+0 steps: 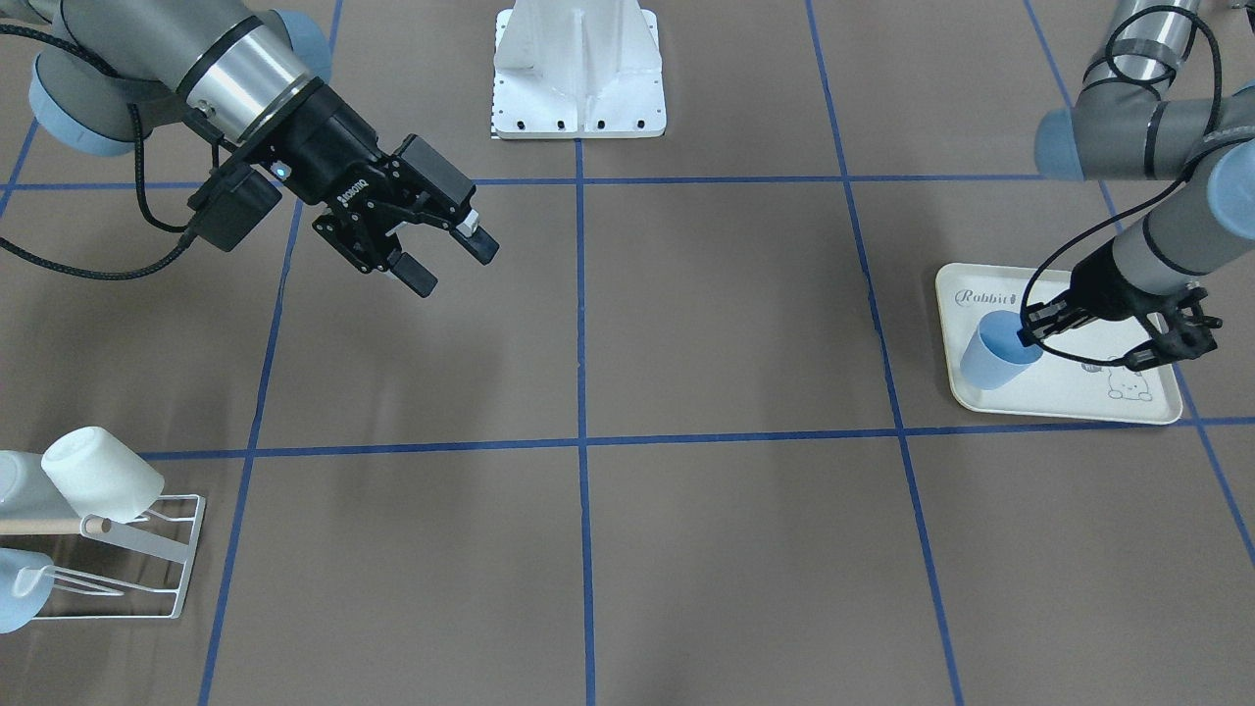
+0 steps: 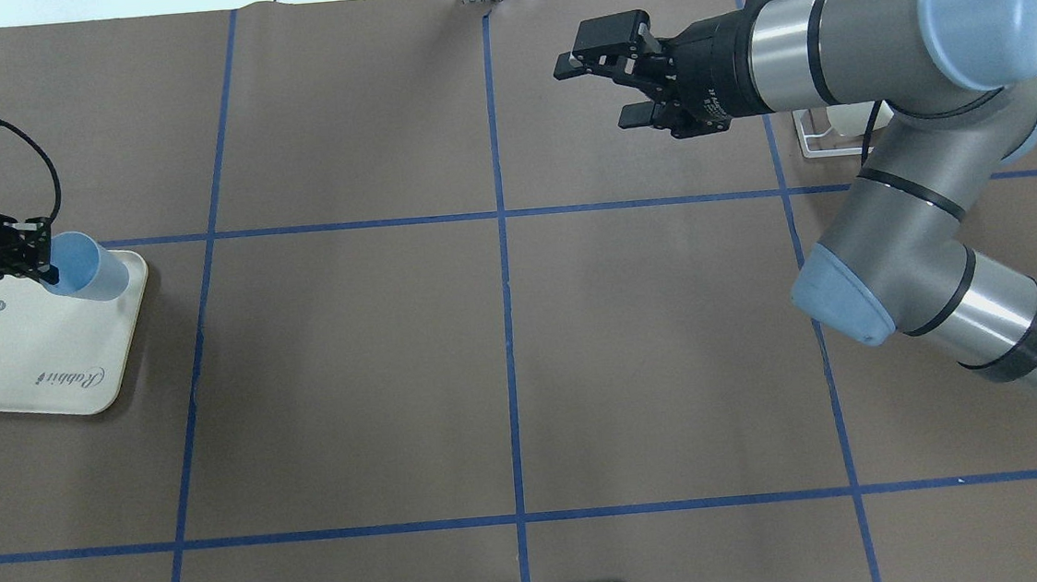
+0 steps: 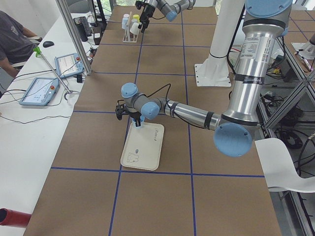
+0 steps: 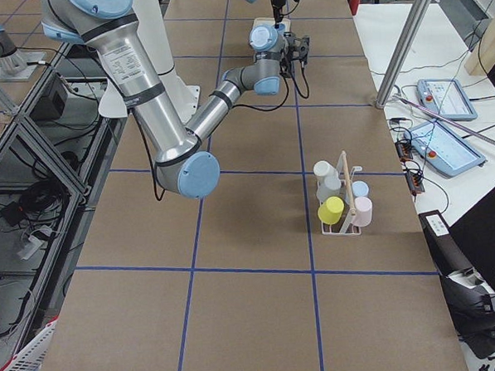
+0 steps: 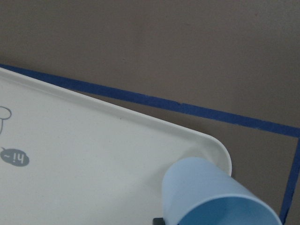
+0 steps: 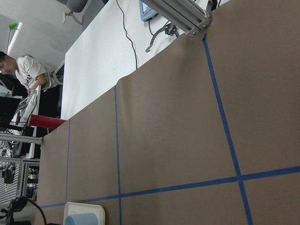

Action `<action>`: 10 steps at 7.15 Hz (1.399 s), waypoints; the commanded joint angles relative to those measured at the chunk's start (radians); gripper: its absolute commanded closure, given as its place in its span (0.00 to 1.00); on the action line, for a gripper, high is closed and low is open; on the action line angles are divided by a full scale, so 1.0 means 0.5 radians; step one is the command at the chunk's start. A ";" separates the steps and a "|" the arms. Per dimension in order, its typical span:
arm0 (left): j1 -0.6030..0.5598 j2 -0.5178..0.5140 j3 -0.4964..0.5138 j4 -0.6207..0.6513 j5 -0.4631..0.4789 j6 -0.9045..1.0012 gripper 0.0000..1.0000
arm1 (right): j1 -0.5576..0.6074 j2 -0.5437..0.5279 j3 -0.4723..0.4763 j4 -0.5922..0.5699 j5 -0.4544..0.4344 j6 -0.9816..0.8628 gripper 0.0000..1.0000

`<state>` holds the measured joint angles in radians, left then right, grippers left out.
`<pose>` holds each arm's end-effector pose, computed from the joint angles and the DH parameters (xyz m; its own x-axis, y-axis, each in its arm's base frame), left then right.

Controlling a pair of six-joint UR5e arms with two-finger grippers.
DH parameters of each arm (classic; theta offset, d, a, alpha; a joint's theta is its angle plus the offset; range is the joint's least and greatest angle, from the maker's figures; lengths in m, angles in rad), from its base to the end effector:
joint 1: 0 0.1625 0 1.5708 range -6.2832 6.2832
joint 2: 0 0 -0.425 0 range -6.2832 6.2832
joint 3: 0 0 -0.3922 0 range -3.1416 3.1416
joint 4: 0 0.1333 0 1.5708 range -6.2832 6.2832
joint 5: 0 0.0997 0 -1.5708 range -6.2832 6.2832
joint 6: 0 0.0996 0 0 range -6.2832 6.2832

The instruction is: Transfer IKEA cup to right arm and place on rack

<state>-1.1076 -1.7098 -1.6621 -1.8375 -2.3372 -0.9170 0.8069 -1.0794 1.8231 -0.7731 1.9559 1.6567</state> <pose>0.1939 -0.5320 0.5094 0.6139 -0.2485 -0.7493 0.1554 0.9686 -0.1939 -0.3350 -0.4883 0.1747 -0.0149 0.0994 0.9949 -0.4097 0.9071 -0.0968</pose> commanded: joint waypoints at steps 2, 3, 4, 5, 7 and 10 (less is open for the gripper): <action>-0.376 0.024 -0.421 0.427 -0.090 -0.004 1.00 | 0.000 0.002 0.002 0.000 0.006 0.000 0.00; -0.395 -0.056 -0.464 0.478 -0.093 -0.153 1.00 | -0.003 0.002 0.005 0.000 0.006 0.000 0.00; -0.396 -0.205 -0.465 0.451 -0.090 -0.494 1.00 | -0.003 0.002 0.008 0.000 0.003 0.003 0.00; -0.386 -0.280 -0.462 0.372 -0.093 -0.762 1.00 | -0.003 0.002 0.005 0.021 0.003 0.018 0.00; -0.359 -0.286 -0.352 -0.340 -0.090 -1.478 1.00 | -0.006 0.002 -0.005 0.171 -0.003 0.190 0.00; -0.023 -0.286 -0.250 -1.256 0.304 -2.498 1.00 | -0.040 0.002 -0.020 0.275 0.000 0.453 0.00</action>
<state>-1.1916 -1.8526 -1.7960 -2.3056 -2.2800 -1.9737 0.7946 -1.0784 1.8178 -0.6688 1.9547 1.8217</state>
